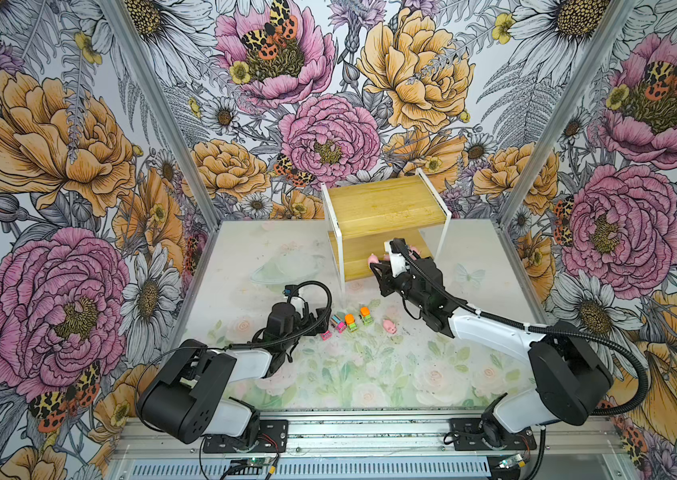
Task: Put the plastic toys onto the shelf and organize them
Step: 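Lift the pink pig with the right gripper toward the lower shelf, then open the right gripper to release the pig beside the others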
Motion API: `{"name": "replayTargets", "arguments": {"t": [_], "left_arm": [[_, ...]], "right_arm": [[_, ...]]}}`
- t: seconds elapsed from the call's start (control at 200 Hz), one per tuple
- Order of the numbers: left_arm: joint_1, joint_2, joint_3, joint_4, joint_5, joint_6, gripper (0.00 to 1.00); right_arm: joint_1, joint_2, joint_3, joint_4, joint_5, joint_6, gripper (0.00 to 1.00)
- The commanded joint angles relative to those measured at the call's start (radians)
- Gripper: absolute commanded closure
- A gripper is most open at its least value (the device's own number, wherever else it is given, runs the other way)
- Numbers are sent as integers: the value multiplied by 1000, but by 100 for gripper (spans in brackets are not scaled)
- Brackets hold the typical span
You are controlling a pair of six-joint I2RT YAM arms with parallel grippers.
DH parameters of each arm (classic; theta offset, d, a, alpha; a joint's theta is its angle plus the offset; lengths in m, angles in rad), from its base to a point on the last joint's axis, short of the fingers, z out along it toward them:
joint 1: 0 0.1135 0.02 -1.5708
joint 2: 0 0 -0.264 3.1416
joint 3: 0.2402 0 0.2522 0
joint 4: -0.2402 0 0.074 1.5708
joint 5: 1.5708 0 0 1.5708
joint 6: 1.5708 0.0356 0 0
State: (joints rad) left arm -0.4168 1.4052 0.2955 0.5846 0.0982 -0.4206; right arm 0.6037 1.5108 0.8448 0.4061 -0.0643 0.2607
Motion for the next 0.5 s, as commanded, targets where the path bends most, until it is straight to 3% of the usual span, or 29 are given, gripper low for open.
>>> {"name": "replayTargets", "arguments": {"t": [0.0, 0.495], "left_arm": [[-6, 8, 17, 37, 21, -4, 1], [-5, 17, 17, 41, 22, -4, 1]], "right_arm": [[8, 18, 34, -9, 42, 5, 79], [9, 79, 82, -48, 82, 12, 79]]}}
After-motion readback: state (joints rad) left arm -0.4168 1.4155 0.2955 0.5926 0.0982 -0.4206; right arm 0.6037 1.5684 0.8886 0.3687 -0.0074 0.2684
